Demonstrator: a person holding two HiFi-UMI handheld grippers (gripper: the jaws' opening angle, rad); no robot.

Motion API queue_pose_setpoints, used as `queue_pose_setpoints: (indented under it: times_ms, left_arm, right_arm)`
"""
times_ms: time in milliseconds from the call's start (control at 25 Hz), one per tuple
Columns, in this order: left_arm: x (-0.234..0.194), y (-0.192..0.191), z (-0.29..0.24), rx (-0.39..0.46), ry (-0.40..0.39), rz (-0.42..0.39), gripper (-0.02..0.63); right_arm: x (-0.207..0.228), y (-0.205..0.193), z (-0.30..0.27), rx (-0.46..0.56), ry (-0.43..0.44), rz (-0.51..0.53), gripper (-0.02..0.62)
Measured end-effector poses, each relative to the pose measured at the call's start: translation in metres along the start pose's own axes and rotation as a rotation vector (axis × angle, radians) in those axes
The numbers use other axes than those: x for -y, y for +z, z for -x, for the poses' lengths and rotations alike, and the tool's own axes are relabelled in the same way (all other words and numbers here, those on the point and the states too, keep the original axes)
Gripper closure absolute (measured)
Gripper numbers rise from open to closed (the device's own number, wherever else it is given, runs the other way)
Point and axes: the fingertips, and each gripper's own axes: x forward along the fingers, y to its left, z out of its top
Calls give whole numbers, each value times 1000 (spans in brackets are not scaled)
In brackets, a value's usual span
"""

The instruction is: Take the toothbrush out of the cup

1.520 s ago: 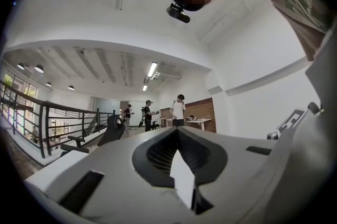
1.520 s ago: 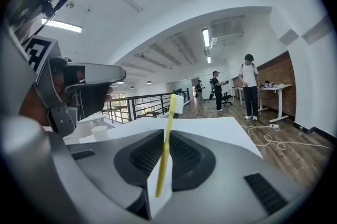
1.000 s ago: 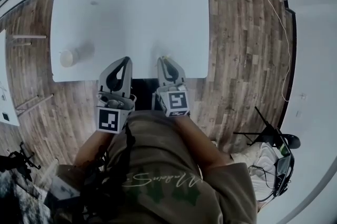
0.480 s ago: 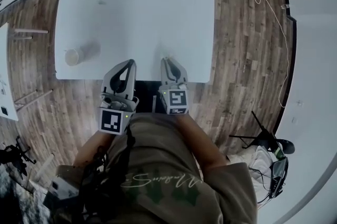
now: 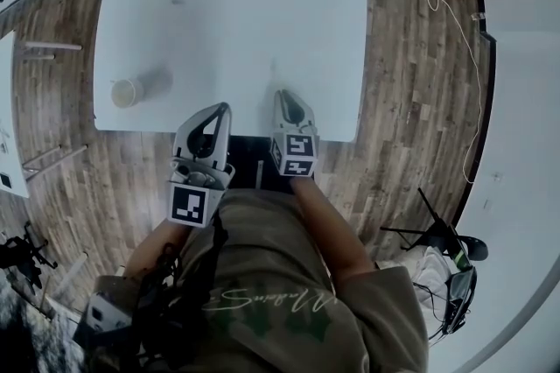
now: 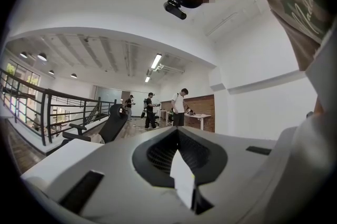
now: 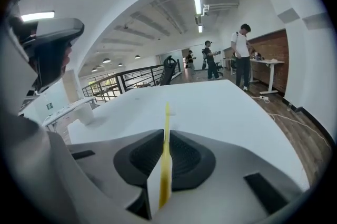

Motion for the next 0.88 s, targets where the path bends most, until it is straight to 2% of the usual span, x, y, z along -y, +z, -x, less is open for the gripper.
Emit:
queue_pose_setpoints:
  times_ms: [520, 880]
  left_arm:
    - [1, -15, 3, 9, -11, 10, 595]
    - [-2, -25, 3, 26, -9, 24, 595]
  right_arm:
    - [23, -34, -14, -85, -138, -52, 554]
    - [21, -29, -19, -100, -166, -5, 548]
